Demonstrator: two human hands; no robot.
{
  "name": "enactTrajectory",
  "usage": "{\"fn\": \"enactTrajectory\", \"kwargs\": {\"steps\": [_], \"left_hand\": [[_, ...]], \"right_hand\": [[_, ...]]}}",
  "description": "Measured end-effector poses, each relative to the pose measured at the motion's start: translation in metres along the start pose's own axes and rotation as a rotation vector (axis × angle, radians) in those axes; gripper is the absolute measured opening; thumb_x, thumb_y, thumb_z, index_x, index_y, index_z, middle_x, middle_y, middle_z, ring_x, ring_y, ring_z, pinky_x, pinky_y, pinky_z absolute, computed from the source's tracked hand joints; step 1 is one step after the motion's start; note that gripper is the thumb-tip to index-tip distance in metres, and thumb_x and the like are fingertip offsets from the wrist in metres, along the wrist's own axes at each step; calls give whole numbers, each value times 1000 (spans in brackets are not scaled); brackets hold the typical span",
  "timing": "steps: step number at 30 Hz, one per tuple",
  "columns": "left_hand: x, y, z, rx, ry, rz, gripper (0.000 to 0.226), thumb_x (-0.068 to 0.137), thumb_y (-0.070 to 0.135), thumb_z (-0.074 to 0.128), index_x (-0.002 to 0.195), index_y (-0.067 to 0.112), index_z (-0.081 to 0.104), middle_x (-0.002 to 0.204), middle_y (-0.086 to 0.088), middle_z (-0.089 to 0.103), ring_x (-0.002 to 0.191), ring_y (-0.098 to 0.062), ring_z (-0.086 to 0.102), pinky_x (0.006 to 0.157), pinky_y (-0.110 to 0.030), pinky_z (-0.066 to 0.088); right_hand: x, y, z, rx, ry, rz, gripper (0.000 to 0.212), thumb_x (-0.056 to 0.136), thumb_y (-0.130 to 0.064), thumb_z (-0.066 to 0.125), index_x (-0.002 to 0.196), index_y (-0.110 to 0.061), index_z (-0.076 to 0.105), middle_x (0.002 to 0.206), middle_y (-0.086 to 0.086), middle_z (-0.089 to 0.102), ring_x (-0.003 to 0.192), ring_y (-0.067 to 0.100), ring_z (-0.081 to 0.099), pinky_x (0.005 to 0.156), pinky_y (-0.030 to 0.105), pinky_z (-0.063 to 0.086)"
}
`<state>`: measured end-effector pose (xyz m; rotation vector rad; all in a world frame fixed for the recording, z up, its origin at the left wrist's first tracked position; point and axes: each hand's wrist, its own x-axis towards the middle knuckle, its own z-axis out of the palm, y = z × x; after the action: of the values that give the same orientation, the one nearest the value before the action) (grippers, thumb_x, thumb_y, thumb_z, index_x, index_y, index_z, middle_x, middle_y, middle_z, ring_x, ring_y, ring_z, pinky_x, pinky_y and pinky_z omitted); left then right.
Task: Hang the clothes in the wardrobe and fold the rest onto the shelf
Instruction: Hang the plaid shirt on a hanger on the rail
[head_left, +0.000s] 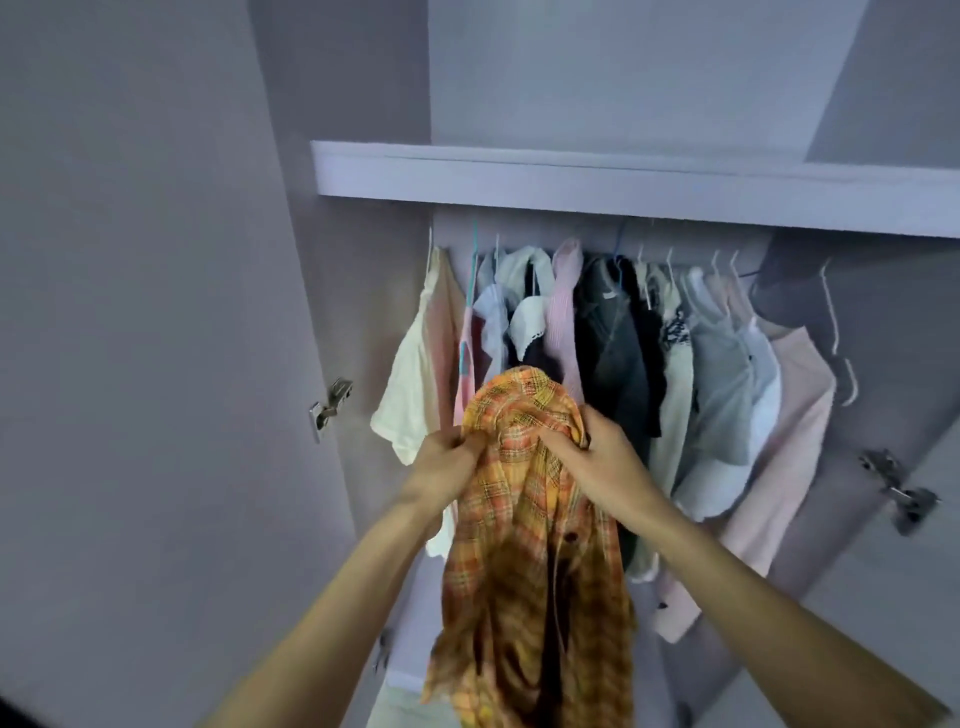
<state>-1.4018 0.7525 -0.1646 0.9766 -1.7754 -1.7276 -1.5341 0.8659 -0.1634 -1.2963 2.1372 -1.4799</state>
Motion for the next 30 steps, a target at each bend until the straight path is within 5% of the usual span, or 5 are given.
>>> {"fn": "enactTrajectory", "kwargs": {"steps": [3, 7, 14, 21, 30], "left_hand": [[21, 10, 7, 121, 24, 92, 24, 99, 25, 45, 88, 13, 64, 92, -11, 70, 88, -26, 66, 84, -37, 53], [28, 26, 36, 431, -21, 378, 28, 99, 20, 42, 73, 16, 52, 68, 3, 55, 71, -20, 54, 63, -27, 35], [41, 46, 94, 556, -174, 561, 36, 96, 17, 46, 60, 15, 45, 56, 2, 49, 53, -10, 46, 55, -28, 32], [59, 51, 106, 594, -320, 574, 27, 96, 16, 48, 74, 11, 63, 62, 4, 56, 58, -6, 50, 53, -15, 36], [85, 30, 102, 731, -173, 579, 21, 87, 29, 62, 107, 23, 59, 81, 3, 65, 71, -16, 62, 66, -29, 47]], "right_hand": [[-7, 23, -17, -89, 1, 93, 22, 86, -37, 62, 96, -18, 60, 91, -4, 66, 87, 7, 63, 77, 24, 51], [-21, 51, -38, -96, -176, 357, 52, 82, -40, 66, 125, -23, 41, 100, -14, 54, 94, 6, 58, 83, 25, 48], [-13, 49, -50, 42, -201, 130, 114, 65, -61, 66, 146, -39, -12, 150, -19, 15, 138, 1, 21, 113, 29, 23], [13, 49, -70, -370, 18, -35, 27, 93, -17, 46, 120, -18, 51, 86, -9, 51, 77, 2, 52, 70, 18, 38], [37, 30, -106, -588, 327, -139, 32, 95, -6, 38, 124, -6, 52, 72, 14, 64, 59, 27, 56, 57, 34, 45]]}}
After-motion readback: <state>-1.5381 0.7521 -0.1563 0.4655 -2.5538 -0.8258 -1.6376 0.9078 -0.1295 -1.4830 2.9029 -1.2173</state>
